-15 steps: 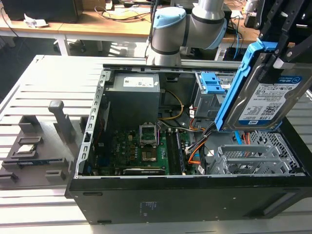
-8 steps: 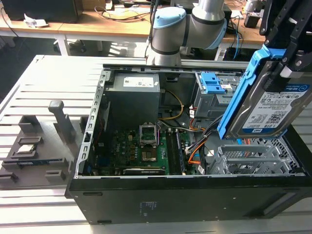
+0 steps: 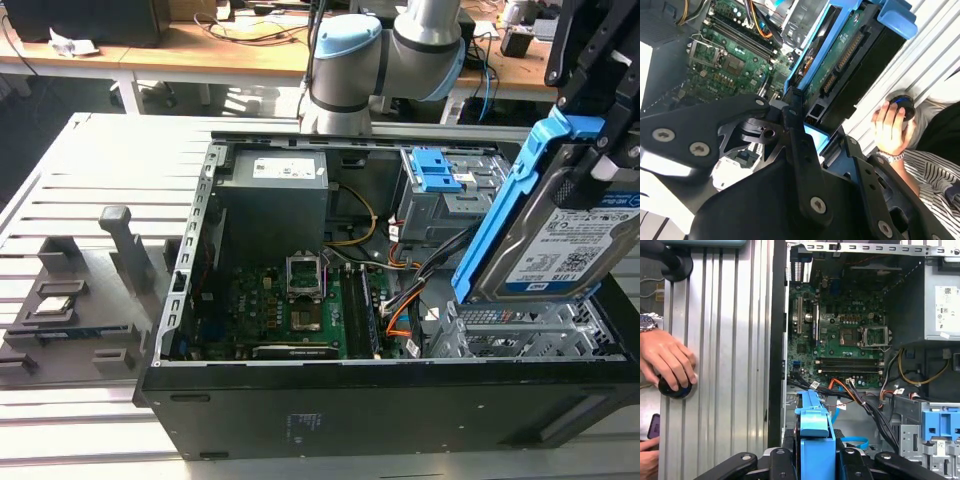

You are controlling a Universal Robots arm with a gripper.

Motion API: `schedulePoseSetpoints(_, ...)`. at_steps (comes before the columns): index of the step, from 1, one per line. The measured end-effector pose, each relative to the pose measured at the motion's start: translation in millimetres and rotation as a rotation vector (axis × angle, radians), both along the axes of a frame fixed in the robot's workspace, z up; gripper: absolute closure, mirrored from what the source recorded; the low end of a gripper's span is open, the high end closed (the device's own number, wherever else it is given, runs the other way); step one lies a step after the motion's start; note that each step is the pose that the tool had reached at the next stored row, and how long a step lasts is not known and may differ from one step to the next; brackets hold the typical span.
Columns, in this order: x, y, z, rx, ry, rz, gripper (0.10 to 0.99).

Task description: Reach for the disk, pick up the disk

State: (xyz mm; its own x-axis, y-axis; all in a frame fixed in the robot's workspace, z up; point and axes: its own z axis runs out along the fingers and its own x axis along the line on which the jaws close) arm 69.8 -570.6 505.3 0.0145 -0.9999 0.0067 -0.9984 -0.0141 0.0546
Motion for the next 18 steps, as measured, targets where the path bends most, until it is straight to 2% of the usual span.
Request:
schedulePoseSetpoints(2, -0.1, -7.6, -0.5, 0.0, 0.0, -0.002, 0.722)
schedulePoseSetpoints(5, 0.2, -8.0, -2.1, 0.008, 0.0, -0.018, 0.722)
schedulePoseSetpoints(6, 1.0, -7.9, -3.9, 0.011, 0.0003, -0.022, 0.722)
schedulePoseSetpoints(14, 10.8, -7.6, -21.5, 0.009, 0.0059, -0.022, 0.722)
schedulePoseSetpoints(16, 14.2, -3.9, -24.1, 0.007, 0.0061, -0.022, 0.722)
schedulePoseSetpoints(18, 15.6, -0.1, -30.4, 0.007, 0.0065, -0.022, 0.722)
